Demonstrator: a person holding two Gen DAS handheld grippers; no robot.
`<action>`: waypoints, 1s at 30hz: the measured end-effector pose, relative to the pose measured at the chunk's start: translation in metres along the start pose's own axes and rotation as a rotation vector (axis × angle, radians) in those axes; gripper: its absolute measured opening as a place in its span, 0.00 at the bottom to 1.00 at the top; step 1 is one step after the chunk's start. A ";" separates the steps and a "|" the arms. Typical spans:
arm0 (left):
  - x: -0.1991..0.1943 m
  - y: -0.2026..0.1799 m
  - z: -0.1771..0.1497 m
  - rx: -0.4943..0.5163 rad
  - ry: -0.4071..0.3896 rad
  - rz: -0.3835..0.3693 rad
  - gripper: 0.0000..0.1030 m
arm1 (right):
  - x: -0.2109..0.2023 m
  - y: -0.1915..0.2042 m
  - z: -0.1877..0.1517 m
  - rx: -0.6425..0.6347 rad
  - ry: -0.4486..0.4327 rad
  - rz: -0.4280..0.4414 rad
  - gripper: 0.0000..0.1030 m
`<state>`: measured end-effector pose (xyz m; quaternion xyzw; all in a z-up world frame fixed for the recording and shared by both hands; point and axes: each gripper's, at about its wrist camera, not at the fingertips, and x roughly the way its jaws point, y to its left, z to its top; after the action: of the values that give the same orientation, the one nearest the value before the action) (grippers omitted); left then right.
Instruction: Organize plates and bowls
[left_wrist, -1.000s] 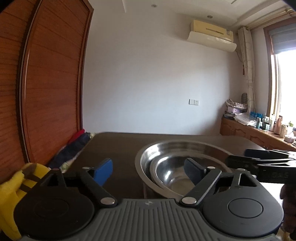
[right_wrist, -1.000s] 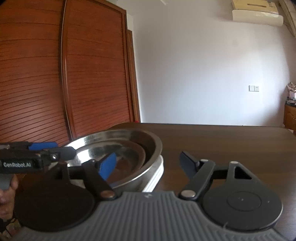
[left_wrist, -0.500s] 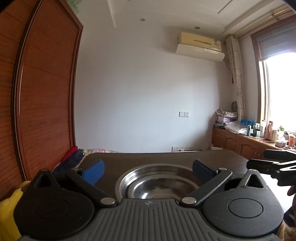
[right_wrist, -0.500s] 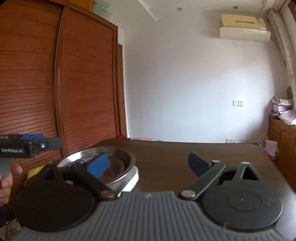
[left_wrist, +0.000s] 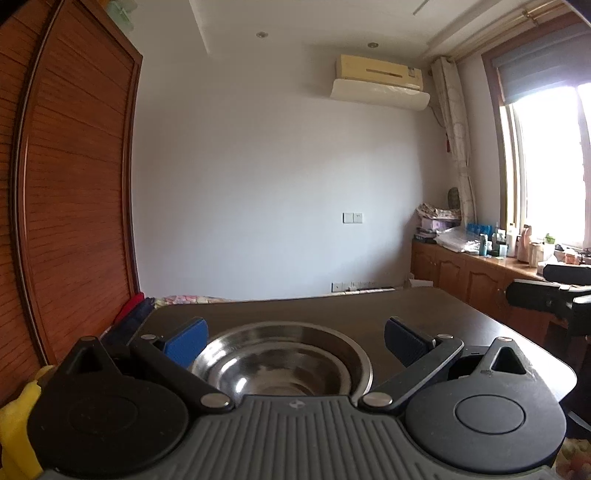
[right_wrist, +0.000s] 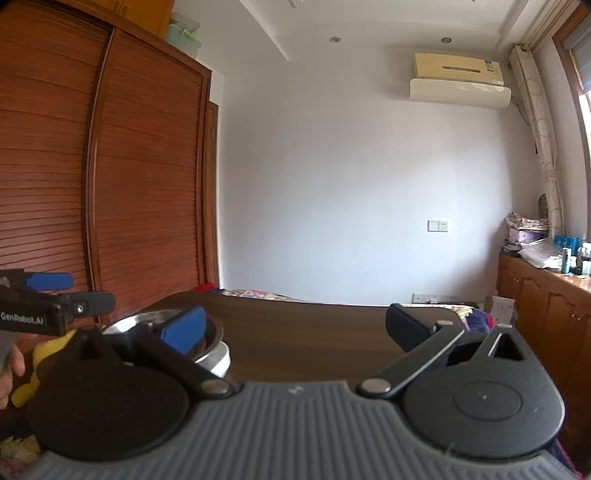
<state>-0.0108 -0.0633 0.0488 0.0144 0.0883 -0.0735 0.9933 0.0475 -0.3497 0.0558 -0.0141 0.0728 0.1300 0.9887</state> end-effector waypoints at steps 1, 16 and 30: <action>-0.001 -0.001 -0.001 -0.004 0.005 -0.001 1.00 | -0.002 -0.001 0.001 0.001 -0.001 -0.005 1.00; -0.011 -0.014 -0.019 0.004 0.040 0.022 1.00 | -0.014 0.005 -0.015 0.013 0.018 -0.070 1.00; -0.003 -0.009 -0.041 0.002 0.085 0.068 1.00 | -0.009 -0.001 -0.034 0.040 0.056 -0.142 1.00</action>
<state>-0.0225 -0.0695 0.0092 0.0216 0.1299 -0.0390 0.9905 0.0344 -0.3547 0.0231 -0.0032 0.1016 0.0579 0.9931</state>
